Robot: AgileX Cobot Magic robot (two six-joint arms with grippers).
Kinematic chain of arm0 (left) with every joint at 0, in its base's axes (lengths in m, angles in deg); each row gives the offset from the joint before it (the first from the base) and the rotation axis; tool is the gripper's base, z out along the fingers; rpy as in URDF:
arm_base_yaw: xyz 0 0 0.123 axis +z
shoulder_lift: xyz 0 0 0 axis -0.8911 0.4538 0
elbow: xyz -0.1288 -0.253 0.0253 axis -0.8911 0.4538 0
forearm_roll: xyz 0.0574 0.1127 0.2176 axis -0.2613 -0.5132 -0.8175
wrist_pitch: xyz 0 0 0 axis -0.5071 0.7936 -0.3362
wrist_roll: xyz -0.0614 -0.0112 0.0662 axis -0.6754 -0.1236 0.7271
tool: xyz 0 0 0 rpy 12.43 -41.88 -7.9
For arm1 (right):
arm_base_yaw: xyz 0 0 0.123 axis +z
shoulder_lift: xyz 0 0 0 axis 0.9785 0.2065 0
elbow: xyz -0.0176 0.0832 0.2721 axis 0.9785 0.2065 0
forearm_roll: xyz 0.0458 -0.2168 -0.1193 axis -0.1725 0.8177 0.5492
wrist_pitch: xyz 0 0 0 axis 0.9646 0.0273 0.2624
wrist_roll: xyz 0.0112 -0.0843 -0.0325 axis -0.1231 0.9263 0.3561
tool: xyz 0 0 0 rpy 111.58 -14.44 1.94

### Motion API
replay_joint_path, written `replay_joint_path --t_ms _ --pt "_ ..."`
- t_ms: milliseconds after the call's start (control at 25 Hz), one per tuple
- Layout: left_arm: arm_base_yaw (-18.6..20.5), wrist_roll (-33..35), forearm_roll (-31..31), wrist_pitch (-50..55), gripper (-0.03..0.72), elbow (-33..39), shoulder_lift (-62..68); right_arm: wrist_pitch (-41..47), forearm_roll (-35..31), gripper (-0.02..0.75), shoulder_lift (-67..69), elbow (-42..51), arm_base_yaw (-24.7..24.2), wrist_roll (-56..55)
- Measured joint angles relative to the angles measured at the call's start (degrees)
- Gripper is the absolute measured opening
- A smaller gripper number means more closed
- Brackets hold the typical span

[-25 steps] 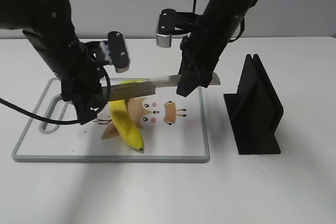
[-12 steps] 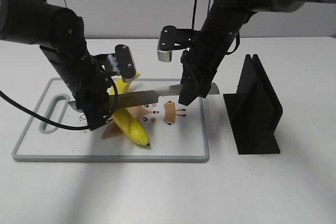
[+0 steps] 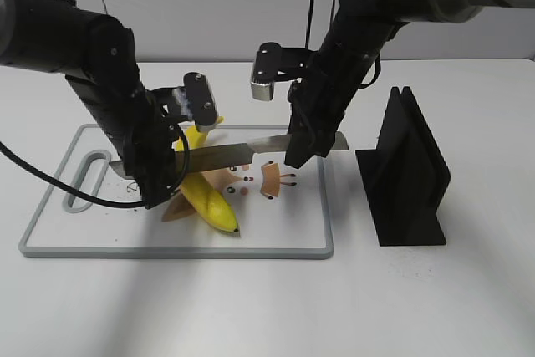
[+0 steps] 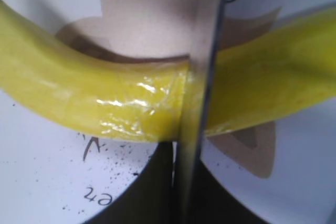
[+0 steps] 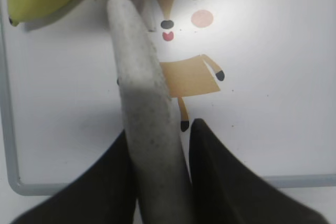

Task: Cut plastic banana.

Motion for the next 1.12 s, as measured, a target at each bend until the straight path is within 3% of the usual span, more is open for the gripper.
replay_joint_path --t_ms 280,640,760,1000,1120 --pt "0.00 -0.10 -0.70 0.15 -0.018 0.00 -0.48 1.33 0.19 0.242 0.18 -1.44 0.00 -0.05" --pt "0.00 -0.57 -3.81 1.36 -0.009 0.68 -6.42 10.43 0.50 0.242 1.06 -11.60 0.00 -0.62" --pt "0.00 -0.75 -3.72 1.77 0.100 0.68 -8.61 12.85 0.24 0.232 1.06 -14.21 0.00 -0.96" --pt "0.00 -1.08 -1.24 2.12 0.590 0.68 -13.21 13.03 -0.47 0.196 1.06 -14.56 0.00 -2.79" --pt "0.00 -1.14 -0.23 3.50 0.632 0.68 -15.62 12.43 -0.07 0.179 0.37 -14.56 0.00 -3.80"
